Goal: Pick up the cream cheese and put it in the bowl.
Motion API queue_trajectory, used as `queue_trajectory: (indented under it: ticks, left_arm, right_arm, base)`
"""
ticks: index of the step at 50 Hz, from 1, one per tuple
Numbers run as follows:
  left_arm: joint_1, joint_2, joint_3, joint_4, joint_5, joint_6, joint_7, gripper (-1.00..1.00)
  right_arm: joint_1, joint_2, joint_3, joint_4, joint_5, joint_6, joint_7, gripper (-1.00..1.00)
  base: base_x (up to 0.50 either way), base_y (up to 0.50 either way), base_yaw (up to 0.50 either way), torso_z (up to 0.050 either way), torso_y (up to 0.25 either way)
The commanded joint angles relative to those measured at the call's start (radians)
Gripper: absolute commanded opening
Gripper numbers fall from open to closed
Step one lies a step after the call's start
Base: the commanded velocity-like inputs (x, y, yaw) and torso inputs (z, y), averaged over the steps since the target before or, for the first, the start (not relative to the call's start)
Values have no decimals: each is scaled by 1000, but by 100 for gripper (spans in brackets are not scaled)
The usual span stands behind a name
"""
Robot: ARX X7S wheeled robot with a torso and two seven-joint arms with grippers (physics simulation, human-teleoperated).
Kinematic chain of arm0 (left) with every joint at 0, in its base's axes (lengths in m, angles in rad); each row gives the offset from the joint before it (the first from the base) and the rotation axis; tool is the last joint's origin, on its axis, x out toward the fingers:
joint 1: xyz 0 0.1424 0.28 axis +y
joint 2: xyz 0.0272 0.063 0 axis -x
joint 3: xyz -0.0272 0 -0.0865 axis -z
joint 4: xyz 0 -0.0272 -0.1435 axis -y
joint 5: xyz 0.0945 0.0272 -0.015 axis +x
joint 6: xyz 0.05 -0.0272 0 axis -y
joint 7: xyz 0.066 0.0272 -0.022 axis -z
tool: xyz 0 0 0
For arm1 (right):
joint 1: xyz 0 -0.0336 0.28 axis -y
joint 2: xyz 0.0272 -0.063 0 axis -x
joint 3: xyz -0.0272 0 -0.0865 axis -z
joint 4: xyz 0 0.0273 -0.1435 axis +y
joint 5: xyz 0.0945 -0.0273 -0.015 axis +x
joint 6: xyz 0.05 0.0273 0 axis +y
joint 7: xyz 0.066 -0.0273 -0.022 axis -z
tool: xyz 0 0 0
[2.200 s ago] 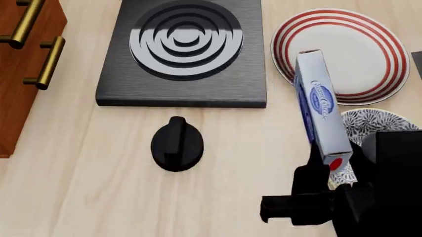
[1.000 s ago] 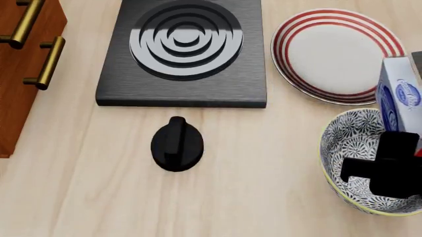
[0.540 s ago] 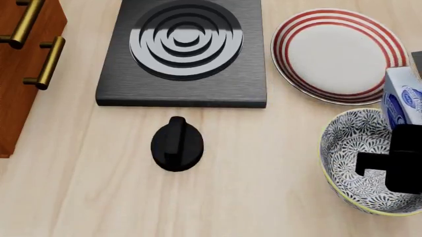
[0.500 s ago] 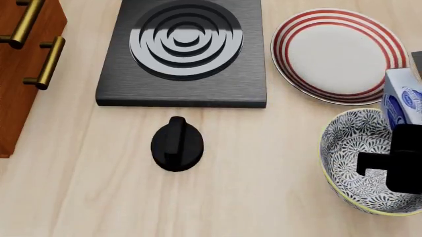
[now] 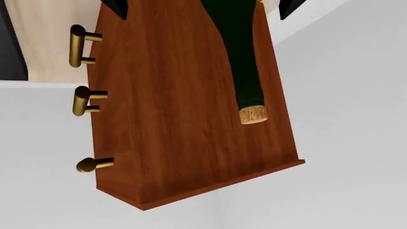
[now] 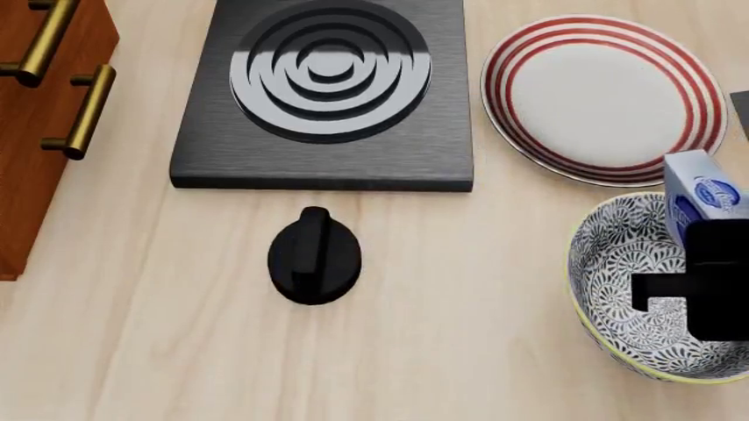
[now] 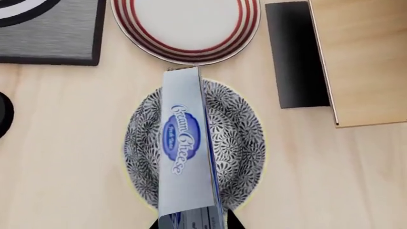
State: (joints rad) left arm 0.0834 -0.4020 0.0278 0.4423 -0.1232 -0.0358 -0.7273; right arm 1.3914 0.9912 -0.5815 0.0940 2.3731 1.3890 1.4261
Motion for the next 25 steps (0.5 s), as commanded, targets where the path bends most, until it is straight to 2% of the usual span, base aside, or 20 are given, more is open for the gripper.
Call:
queue_trajectory:
  ticks: [1,11,25]
  left_arm:
    - [1,-1,-1,2,-2,0,-3,100]
    - [1,-1,-1,2,-2,1,-5,100]
    - [-2,-2,2,0,0,-4,-9,100]
  right_arm:
    - [124,-32,-132,117,17,86,20,-100]
    - [190,-66,-227,209,2,142,2,-100]
    - [217,-92,-284,262,-110,164,-130,-100]
  base:
    - [0,0,0,0,0]
    - [0,0,0,0,1]
    - [0,0,0,0,0]
